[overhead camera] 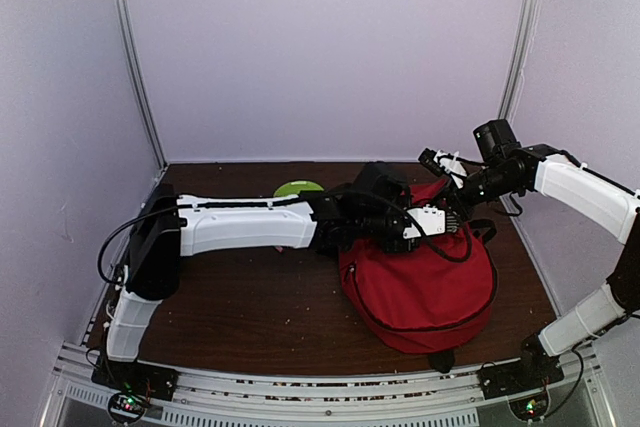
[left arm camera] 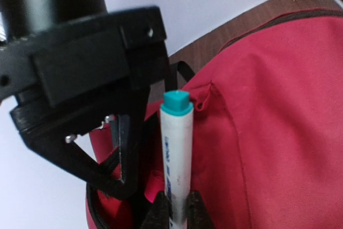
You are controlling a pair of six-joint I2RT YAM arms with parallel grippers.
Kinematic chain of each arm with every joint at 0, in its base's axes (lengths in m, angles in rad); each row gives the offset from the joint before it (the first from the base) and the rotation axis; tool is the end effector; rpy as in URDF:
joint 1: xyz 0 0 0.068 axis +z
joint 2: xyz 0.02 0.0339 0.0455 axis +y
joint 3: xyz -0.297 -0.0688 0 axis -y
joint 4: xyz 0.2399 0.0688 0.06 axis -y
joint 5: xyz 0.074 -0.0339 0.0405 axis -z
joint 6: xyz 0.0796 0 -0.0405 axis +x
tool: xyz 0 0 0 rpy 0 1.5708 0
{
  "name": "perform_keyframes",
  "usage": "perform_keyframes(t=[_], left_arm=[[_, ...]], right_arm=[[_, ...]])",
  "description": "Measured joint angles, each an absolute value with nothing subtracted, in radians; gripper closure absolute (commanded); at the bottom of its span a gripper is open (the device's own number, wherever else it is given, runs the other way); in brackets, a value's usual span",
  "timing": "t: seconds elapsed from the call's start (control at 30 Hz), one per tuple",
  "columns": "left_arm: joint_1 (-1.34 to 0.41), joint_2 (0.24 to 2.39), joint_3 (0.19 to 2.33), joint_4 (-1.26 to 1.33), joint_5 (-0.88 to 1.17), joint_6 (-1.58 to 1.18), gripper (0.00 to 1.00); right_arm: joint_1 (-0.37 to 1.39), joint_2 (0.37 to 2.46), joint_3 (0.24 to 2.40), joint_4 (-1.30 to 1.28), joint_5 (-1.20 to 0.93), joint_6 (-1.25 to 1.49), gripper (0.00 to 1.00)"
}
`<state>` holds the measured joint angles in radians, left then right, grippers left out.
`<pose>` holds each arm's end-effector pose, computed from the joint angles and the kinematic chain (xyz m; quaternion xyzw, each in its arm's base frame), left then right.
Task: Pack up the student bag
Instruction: Place the pen in the lower front pocket of the bag.
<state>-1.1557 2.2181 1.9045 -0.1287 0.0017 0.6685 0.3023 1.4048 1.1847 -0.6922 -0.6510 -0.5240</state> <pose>0.2356 -0.5350 0.2677 0.6685 0.5168 -0.1297 0.5188 0.2741 0.1360 0.3040 -0.4547 0.7796 0.2669 0.3379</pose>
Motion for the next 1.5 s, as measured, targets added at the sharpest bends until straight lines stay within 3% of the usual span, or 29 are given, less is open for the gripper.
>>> perform_keyframes(t=[0.43, 1.03, 1.07, 1.13, 1.3, 1.5], left_arm=[[-1.155, 2.358, 2.015, -0.141, -0.245, 0.898, 1.00], [-1.154, 2.549, 2.294, -0.244, -0.484, 0.832, 1.00], [-1.154, 2.560, 2.316, -0.265, -0.493, 0.823, 0.99], [-1.154, 2.567, 2.332, -0.287, -0.500, 0.808, 0.78], [-1.156, 2.540, 2.275, -0.245, -0.514, 0.786, 0.52], [-1.162, 2.471, 2.167, -0.188, -0.513, 0.776, 0.47]], right_arm=[[0.302, 1.405, 1.185, -0.692, -0.652, -0.524, 1.00], [0.298, 1.405, 1.185, -0.686, -0.657, -0.524, 1.00], [0.298, 1.405, 1.185, -0.686, -0.657, -0.524, 1.00], [0.298, 1.405, 1.185, -0.685, -0.658, -0.524, 1.00], [0.298, 1.405, 1.185, -0.673, -0.665, -0.523, 1.00], [0.301, 1.404, 1.187, -0.649, -0.685, -0.519, 1.00]])
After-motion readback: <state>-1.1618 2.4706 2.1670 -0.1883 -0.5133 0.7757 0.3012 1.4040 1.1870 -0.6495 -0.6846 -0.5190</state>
